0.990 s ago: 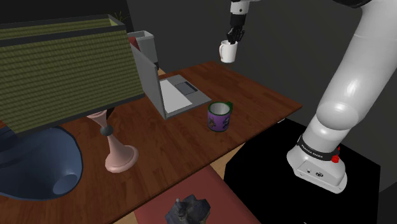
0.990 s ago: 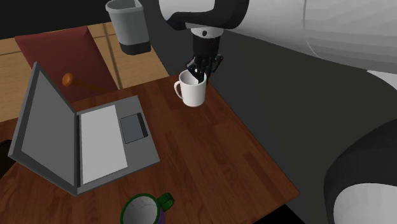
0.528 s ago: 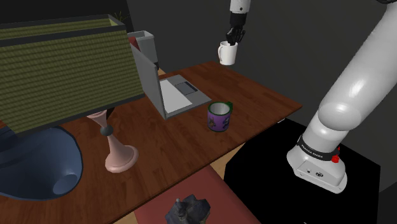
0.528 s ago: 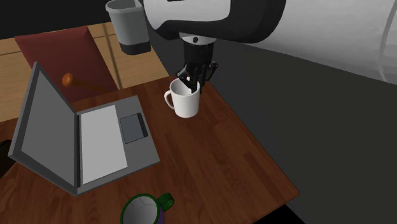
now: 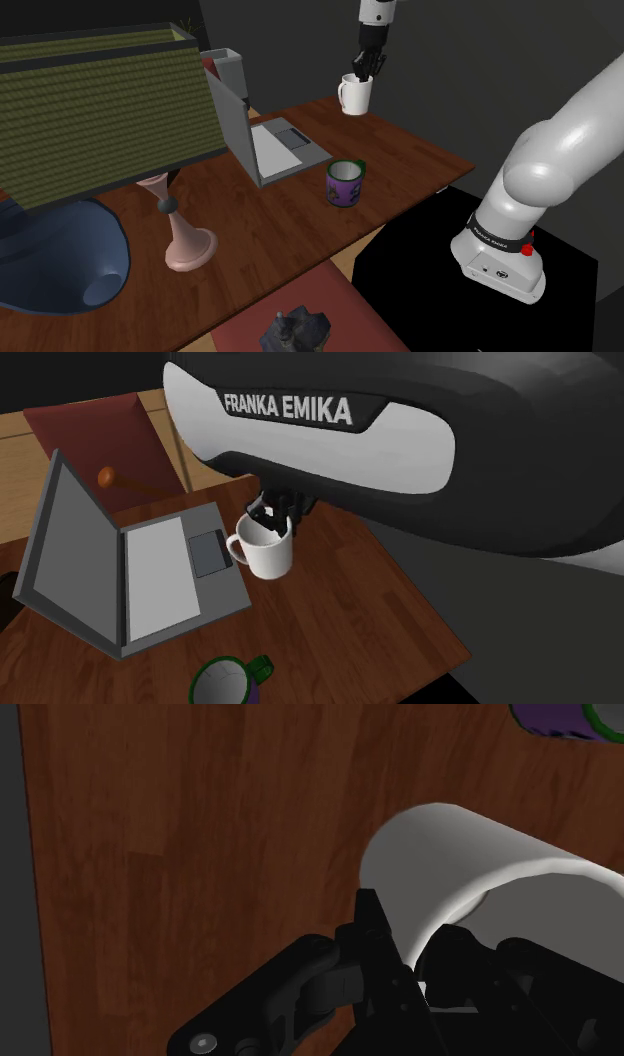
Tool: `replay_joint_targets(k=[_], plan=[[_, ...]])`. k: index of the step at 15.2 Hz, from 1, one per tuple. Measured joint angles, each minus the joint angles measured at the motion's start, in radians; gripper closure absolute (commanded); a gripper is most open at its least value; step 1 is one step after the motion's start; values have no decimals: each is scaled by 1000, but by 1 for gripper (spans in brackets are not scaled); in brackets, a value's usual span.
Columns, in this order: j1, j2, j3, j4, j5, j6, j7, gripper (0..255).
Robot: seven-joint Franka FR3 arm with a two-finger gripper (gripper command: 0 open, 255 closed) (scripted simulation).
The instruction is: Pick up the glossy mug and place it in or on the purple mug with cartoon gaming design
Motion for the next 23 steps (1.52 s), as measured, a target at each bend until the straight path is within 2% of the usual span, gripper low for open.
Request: replay_joint_targets(k=[9,14,23], plan=[[71,-192,139,-147,44,-37,192,255],[118,-265,227,-183,90,-68,304,255],[134,-270,259,-297,111,42,332,255]])
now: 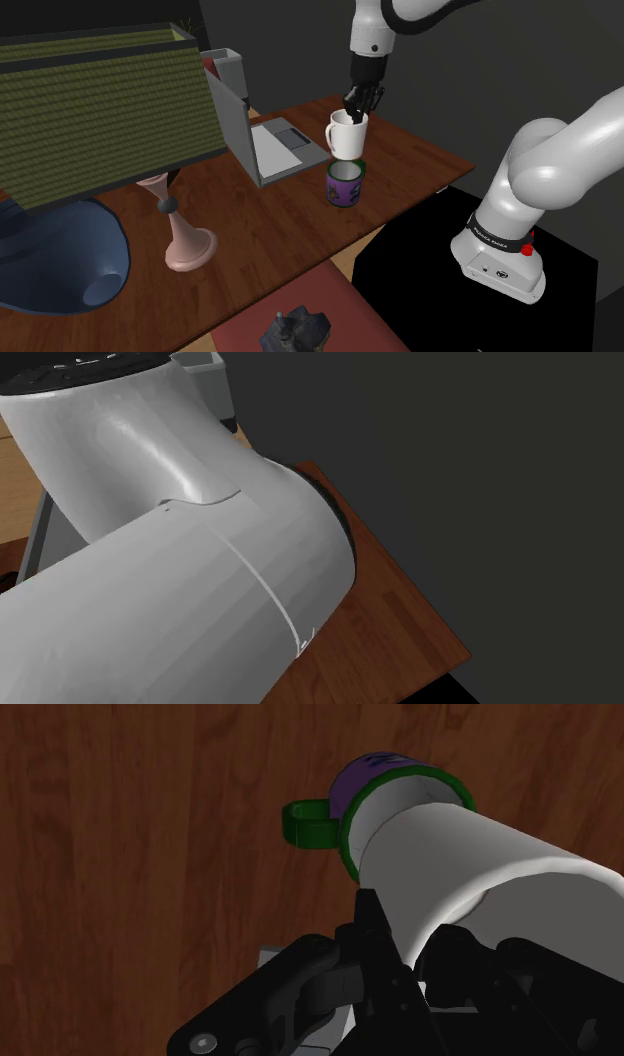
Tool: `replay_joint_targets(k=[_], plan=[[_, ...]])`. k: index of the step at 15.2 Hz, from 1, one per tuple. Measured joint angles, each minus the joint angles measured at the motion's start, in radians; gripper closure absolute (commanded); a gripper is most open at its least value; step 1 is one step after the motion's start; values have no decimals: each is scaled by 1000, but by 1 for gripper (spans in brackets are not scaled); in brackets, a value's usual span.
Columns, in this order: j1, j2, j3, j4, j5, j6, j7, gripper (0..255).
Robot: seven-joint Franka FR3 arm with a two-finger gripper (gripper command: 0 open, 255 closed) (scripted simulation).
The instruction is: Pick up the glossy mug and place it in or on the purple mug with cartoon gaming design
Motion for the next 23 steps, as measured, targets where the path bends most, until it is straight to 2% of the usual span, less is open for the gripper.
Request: replay_joint_targets(k=[9,15,16,23], plan=[[3,22,8,-101,8,123,-6,255],[3,26,9,-104,8,139,-5,255],[3,25,9,-104,8,138,-5,0],[4,23,9,-96,8,121,-3,0]])
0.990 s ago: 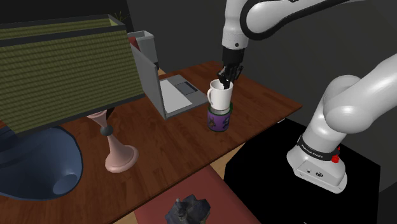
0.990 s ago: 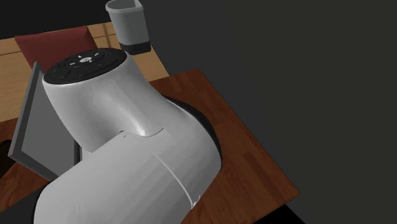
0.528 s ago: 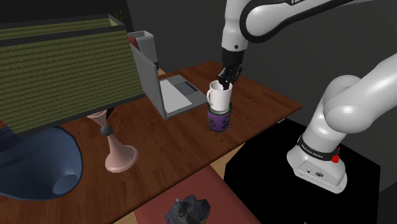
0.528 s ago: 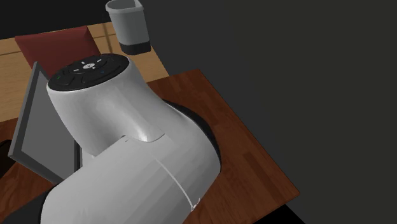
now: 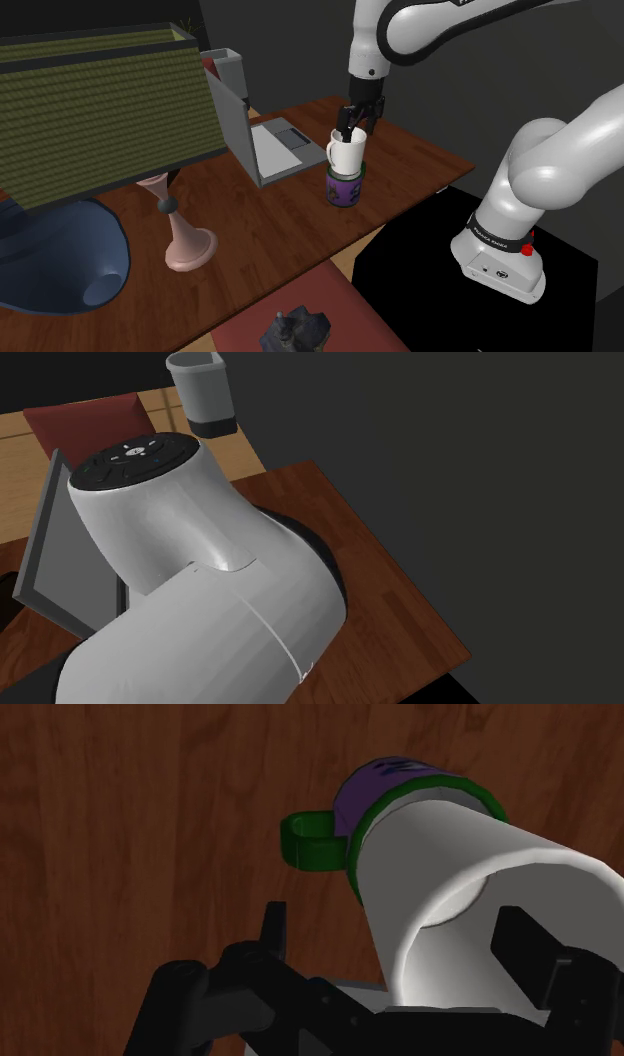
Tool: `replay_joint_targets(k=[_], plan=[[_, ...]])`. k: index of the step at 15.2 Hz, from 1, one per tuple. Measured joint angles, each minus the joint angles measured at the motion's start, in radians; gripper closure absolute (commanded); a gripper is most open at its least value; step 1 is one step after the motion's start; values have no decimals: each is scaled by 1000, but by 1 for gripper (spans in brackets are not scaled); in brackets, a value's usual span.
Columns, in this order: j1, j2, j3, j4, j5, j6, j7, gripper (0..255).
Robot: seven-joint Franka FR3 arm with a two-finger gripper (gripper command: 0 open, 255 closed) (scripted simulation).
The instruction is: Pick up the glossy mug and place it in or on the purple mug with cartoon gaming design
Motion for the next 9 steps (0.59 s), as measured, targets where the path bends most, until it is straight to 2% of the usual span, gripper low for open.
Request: replay_joint_targets(k=[4,9], plan=[[-4,-27,-12,73,-8,-101,-2,0],[-5,-28,-12,91,-9,-120,0,0]])
